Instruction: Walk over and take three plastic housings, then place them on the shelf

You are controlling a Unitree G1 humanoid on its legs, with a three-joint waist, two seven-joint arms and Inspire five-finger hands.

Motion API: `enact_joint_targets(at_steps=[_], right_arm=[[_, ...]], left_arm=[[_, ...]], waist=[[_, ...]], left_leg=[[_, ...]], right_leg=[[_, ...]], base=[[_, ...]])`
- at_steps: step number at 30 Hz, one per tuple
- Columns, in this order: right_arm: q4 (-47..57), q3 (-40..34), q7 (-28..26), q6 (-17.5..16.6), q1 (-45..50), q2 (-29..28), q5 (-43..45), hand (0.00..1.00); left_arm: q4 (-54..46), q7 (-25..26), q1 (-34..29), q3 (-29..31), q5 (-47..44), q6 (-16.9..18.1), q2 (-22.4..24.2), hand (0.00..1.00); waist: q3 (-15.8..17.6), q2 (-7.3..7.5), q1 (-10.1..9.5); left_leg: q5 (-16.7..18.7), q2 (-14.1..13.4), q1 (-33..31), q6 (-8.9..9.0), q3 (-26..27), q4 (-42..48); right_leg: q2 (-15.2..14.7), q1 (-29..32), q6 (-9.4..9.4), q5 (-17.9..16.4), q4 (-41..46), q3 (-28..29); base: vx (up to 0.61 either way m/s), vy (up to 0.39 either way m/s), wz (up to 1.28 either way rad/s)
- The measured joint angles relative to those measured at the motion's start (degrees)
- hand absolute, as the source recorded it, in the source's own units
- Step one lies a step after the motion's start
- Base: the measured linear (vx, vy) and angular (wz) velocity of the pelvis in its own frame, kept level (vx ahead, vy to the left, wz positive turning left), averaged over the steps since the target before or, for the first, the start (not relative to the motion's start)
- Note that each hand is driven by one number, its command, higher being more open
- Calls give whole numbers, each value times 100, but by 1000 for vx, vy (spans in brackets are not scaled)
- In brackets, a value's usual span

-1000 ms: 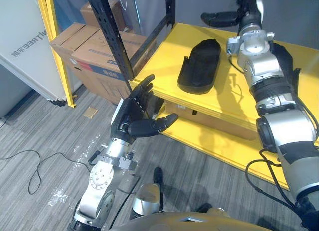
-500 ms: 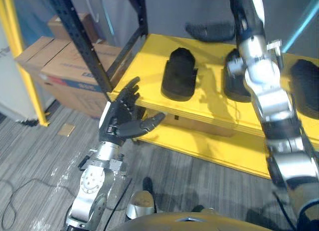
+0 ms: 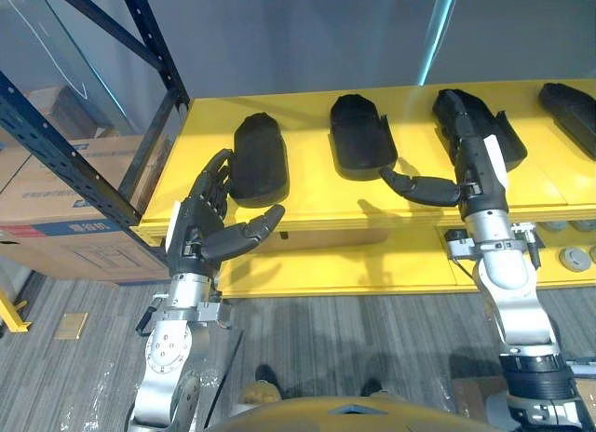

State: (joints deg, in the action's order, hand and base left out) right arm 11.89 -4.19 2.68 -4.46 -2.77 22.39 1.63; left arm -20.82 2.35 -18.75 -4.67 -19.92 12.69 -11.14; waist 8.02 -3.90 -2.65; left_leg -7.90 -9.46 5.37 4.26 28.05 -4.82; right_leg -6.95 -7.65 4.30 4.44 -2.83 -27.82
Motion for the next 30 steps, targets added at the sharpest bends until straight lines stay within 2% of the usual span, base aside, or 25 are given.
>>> enact_joint_targets(at_steps=[4, 9, 14, 23, 30], right_arm=[[30, 58, -1, -245, 394, -308, 202, 100], [31, 88, 28, -243, 940, -505, 440, 100], [33, 144, 136, -243, 1237, -538, 469, 100], [34, 391, 292, -243, 1323, -539, 672, 100], [32, 572, 311, -243, 1309, -539, 670, 100]], left_arm=[[18, -146, -51, -24, -13, -317, 6, 100], [91, -186, -284, -158, -31, -774, -2, 100], [119, -273, -445, -243, -251, -1050, -5, 100], [119, -275, -421, -287, -252, -1024, -6, 100], [119, 179, -278, -382, -245, -950, -9, 100]], waist=[[-47, 42, -10], [-51, 48, 42], [-89, 53, 127], [-89, 51, 136], [-103, 31, 133]], left_leg=[[37, 0, 3, 21, -4, -1], [55, 16, -26, 21, -9, -2], [55, 15, -101, 22, -17, -1], [62, 7, -125, 27, -22, 0], [35, 0, -285, 15, -31, 4]], right_leg=[[6, -23, 3, -7, -38, -10], [-4, -11, 7, -11, -65, -15], [-1, 59, 4, -9, -61, -17], [0, 124, -4, -52, -26, -12], [-15, 343, -45, -64, 128, 19]], base=[[38, 13, 1], [31, 17, 0], [46, 15, 1], [13, 5, 0], [30, 11, 0]])
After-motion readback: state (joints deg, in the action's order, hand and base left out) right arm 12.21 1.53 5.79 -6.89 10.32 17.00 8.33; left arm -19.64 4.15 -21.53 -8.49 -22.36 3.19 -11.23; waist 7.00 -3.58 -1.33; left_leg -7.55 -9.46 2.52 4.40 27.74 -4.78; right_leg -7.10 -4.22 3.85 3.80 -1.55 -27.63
